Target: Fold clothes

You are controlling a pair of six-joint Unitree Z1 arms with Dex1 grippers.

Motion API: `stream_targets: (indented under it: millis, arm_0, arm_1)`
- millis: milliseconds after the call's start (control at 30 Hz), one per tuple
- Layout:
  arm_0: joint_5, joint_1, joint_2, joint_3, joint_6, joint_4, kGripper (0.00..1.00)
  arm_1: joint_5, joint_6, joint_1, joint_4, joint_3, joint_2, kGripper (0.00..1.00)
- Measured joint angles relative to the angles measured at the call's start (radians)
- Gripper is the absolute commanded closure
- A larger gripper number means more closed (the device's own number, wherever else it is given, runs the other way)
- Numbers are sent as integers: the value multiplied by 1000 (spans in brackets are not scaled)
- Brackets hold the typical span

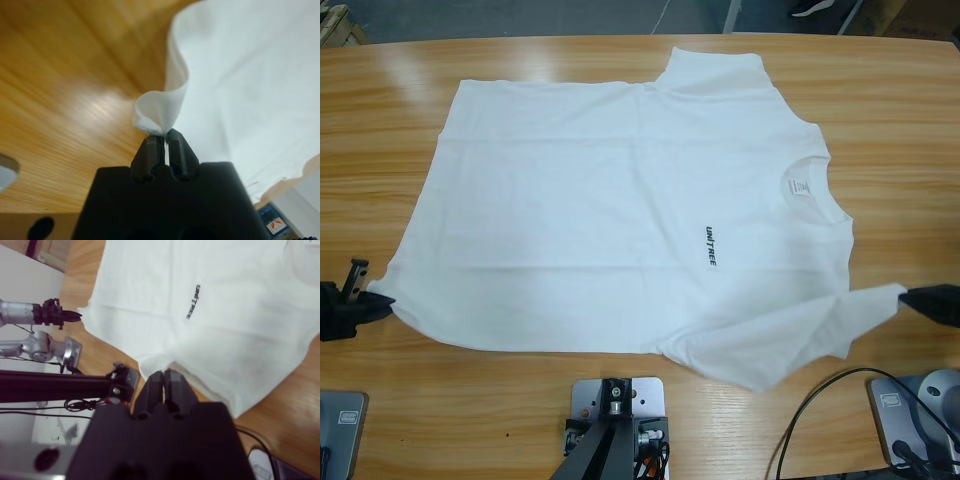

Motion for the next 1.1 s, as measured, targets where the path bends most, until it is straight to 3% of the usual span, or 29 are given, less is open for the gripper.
stream_targets:
  millis: [633, 1100]
  arm_0:
    - [-2, 98, 126, -109, 60, -59, 1000]
    - [-5, 117, 143, -118, 94, -63, 1000]
  arm_1:
    - [-217, -79, 0, 62, 0, -129, 1000]
    - [-244, -143, 0, 62, -31, -126, 1000]
